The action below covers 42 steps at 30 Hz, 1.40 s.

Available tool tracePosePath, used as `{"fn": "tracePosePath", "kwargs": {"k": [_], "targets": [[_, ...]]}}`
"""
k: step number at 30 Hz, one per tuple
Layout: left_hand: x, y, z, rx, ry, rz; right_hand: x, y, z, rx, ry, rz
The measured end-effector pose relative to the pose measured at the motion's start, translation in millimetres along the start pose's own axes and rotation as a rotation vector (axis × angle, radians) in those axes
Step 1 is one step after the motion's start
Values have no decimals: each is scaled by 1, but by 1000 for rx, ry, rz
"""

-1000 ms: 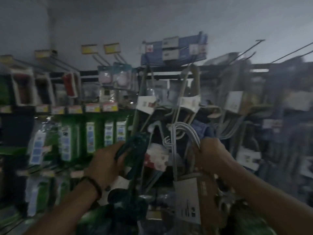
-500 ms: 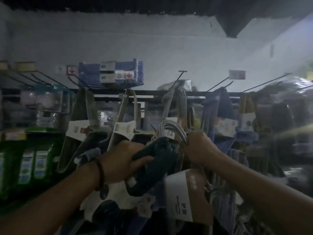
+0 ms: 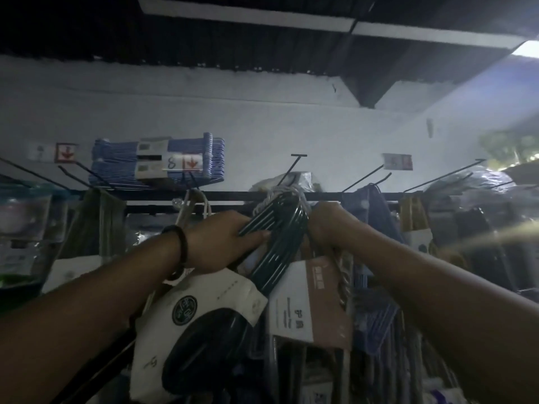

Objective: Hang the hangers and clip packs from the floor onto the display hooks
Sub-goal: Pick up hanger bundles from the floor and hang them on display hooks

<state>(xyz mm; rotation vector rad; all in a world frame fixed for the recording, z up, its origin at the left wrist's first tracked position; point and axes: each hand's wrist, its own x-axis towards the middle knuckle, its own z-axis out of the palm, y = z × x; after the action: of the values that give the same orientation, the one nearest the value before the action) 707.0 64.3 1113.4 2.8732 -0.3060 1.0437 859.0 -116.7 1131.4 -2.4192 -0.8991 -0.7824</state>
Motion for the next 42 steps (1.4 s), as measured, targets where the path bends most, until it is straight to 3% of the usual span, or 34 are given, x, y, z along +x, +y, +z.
{"fn": "tracePosePath", "kwargs": {"k": [5,10,15,24,38,42], "targets": [[26,1,-13,-33,10,-39,42,4,-24,108,140,56],[47,9,-20,-79,43,-173,62,6,-37,42,223,-2],[69,5,-13,51,101,-181,73,12,-25,76,371,-37],[75,5,-8,-74,90,-239,97,23,-27,64,340,-103],[57,1,3,-161,102,-139,79,25,-15,20,523,-157],[48,-12,2,-185,94,-157,82,17,-7,9,428,-169]]}}
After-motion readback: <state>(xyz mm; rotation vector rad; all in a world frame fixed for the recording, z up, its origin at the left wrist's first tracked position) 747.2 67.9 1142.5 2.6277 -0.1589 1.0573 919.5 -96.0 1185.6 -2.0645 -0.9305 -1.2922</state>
